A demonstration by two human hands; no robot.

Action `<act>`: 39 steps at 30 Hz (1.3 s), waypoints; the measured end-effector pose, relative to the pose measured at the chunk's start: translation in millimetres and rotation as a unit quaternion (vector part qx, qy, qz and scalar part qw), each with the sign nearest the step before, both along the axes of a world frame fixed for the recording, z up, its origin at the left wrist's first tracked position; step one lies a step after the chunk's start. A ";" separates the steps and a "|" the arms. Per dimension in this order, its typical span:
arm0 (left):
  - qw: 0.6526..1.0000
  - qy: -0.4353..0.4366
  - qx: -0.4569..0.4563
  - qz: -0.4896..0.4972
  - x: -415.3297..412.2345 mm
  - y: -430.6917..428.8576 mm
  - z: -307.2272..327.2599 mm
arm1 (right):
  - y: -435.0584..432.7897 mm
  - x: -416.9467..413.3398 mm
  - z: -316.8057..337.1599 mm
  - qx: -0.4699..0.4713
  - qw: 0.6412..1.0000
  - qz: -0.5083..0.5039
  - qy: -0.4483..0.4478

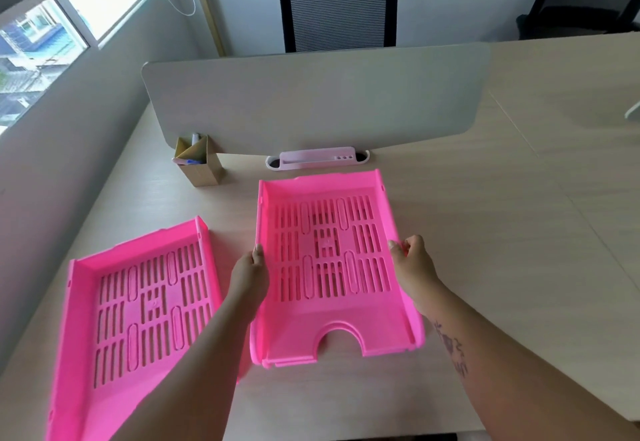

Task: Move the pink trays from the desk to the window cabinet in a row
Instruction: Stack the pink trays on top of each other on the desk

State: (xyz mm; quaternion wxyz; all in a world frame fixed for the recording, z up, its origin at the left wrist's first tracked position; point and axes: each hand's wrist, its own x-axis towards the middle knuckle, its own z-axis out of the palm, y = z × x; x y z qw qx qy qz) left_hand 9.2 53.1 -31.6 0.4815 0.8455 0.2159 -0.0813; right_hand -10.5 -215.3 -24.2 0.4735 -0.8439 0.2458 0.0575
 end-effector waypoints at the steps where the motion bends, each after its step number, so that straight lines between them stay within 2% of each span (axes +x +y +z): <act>1: 1.000 0.000 -0.019 0.007 -0.2 -0.1 0.1 | 0.7 1.1 -1.0 0.001 1.000 -0.001 0.000; 7: 0.991 0.029 -0.118 0.051 4.0 -2.3 6.5 | 5.4 5.5 -3.3 0.012 1.000 0.011 0.011; 14: 0.986 0.088 -0.145 -0.002 -33.1 7.3 6.3 | -9.2 -25.7 -3.1 0.101 0.993 0.035 0.044; 18: 0.969 0.107 -0.213 0.067 -67.3 3.3 -3.2 | -4.6 -41.7 -11.9 0.155 0.986 -0.009 0.062; 24: 0.973 0.094 -0.190 0.091 -67.7 -3.3 -2.4 | -8.8 -35.0 -16.9 0.154 0.986 -0.002 0.063; 27: 0.987 0.067 -0.123 0.084 -68.2 -1.2 3.4 | -12.7 -31.9 -13.0 0.141 0.989 0.016 0.051; 30: 0.997 0.010 -0.029 0.073 -67.1 8.9 19.0 | -15.5 -15.9 2.4 -0.014 0.996 0.086 -0.031; 32: 0.997 -0.031 0.029 0.072 -68.9 25.4 31.0 | -8.1 -0.6 19.0 -0.094 0.981 0.122 -0.114; 34: 0.991 -0.061 0.086 0.078 -73.6 48.0 39.4 | 13.4 12.9 33.9 -0.134 0.963 0.155 -0.176; 37: 0.979 -0.087 0.167 0.078 -84.7 89.0 47.1 | 67.5 21.0 45.6 -0.154 0.941 0.217 -0.210; 39: 0.975 -0.078 0.188 0.086 -93.7 122.0 45.9 | 110.2 19.2 47.8 -0.155 0.925 0.267 -0.223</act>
